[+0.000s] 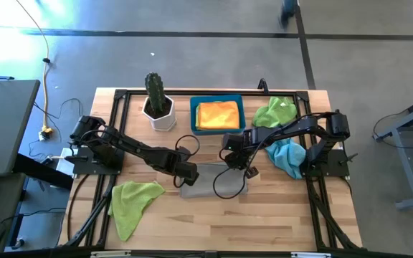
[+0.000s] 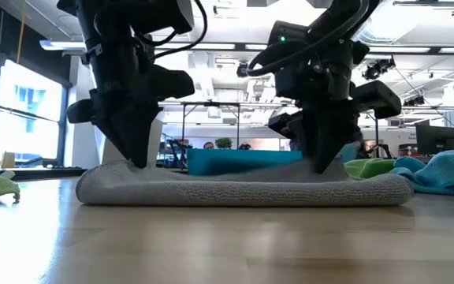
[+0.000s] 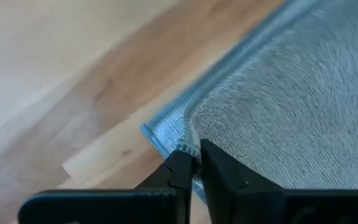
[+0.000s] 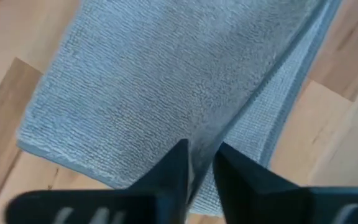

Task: Fold microfiber towels
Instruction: Fold the gray microfiber towel

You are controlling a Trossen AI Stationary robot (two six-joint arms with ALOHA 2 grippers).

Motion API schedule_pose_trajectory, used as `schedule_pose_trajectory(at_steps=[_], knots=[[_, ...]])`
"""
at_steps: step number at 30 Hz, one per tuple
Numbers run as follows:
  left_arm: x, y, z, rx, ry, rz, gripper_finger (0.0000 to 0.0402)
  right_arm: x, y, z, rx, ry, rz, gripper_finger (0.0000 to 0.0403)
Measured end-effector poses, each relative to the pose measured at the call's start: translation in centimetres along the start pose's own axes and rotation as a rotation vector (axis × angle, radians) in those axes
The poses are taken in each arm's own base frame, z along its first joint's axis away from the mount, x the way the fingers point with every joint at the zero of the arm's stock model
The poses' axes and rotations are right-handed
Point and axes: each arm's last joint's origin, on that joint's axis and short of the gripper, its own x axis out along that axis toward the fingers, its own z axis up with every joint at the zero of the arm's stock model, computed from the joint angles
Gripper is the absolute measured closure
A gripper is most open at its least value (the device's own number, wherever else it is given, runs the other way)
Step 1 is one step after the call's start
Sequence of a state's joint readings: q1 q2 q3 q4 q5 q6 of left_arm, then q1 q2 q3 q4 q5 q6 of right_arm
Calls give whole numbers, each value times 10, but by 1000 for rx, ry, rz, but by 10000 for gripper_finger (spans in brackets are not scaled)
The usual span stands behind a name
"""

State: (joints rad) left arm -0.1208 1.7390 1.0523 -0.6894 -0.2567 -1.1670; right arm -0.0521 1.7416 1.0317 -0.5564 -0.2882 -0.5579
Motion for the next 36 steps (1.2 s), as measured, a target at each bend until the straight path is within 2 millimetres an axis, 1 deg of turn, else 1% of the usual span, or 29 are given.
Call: schedule_pose_trajectory(at_steps=[3, 5, 7, 9, 13, 16, 18, 20, 22, 24, 26, 29, 32, 34, 36], knots=[[0, -1, -2, 24, 64, -29, 354, 0, 0, 0, 3, 5, -9, 296], [0, -1, -3, 28, 79, -33, 331, 0, -1, -1, 36, 16, -26, 271], [0, -1, -3, 32, 66, -27, 308, -1, -1, -2, 101, 48, -47, 255], [-1, 1, -1, 48, 17, 2, 287, -6, -2, -1, 154, 83, -54, 246], [-6, 5, 12, 77, 5, 63, 262, -19, -5, -1, 242, 126, -67, 243], [-12, 7, 19, 141, 10, 95, 258, -31, -8, -2, 328, 112, -105, 248], [-16, 5, 23, 186, 8, 97, 258, -43, -8, -3, 399, 85, -123, 253], [-24, 4, 26, 256, 18, 76, 259, -55, -8, -4, 485, 52, -142, 258], [-30, 0, 28, 336, 48, 18, 262, -66, -6, -5, 594, 15, -157, 263], [-33, -2, 26, 413, 89, -40, 266, -72, -5, -6, 735, 2, -162, 264], [-36, -6, 23, 500, 103, -93, 269, -71, -1, -10, 867, 7, -157, 265], [-36, -8, 18, 618, 115, -134, 271, -58, 13, -17, 1001, 55, -124, 265], [-30, -7, 14, 725, 113, -159, 271, -46, 28, -22, 1126, 120, -67, 265], [-27, -6, 13, 805, 105, -166, 271, -42, 37, -21, 1194, 148, -18, 265], [-25, -7, 12, 887, 87, -180, 271, -38, 45, -17, 1226, 152, -34, 265]])
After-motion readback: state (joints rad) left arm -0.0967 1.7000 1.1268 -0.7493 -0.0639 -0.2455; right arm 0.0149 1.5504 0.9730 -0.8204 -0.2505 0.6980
